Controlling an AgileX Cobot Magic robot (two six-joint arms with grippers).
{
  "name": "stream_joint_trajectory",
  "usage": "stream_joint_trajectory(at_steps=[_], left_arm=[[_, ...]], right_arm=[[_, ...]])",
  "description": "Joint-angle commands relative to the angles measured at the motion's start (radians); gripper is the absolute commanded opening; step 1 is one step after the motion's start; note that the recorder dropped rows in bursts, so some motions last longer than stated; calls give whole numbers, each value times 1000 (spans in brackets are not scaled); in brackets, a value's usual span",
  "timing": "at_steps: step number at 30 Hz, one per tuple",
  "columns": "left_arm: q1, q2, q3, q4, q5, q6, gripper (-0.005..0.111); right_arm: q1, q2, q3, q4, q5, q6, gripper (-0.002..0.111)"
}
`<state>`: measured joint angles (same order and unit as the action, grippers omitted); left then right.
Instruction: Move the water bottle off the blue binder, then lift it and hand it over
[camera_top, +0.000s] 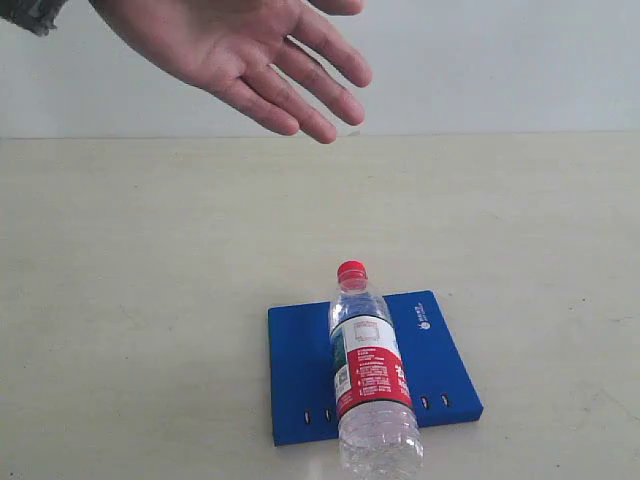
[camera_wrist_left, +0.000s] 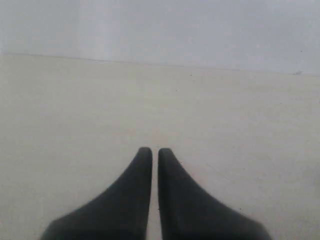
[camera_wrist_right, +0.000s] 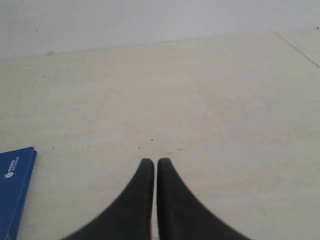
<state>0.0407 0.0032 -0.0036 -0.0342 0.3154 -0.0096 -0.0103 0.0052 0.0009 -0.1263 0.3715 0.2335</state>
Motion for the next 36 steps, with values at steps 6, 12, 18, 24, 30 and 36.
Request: stream_joint_trajectory(at_steps=[6, 12, 18, 24, 30, 36], left_arm=[[-4, -3, 4, 1, -8, 3, 4], [-4, -3, 4, 1, -8, 3, 4], [-4, -3, 4, 1, -8, 3, 4], [-4, -3, 4, 1, -8, 3, 4], [-4, -3, 4, 1, -8, 3, 4], [-4, -3, 4, 1, -8, 3, 4]], right_arm=[[-1, -5, -1, -310, 0, -243, 0], [-1, -5, -1, -603, -86, -270, 0], [-1, -5, -1, -666, -343, -189, 0], [-1, -5, -1, -634, -630, 265, 0], [-1, -5, -1, -560, -640, 1002, 0], [-1, 26, -1, -566, -378, 1345, 0]])
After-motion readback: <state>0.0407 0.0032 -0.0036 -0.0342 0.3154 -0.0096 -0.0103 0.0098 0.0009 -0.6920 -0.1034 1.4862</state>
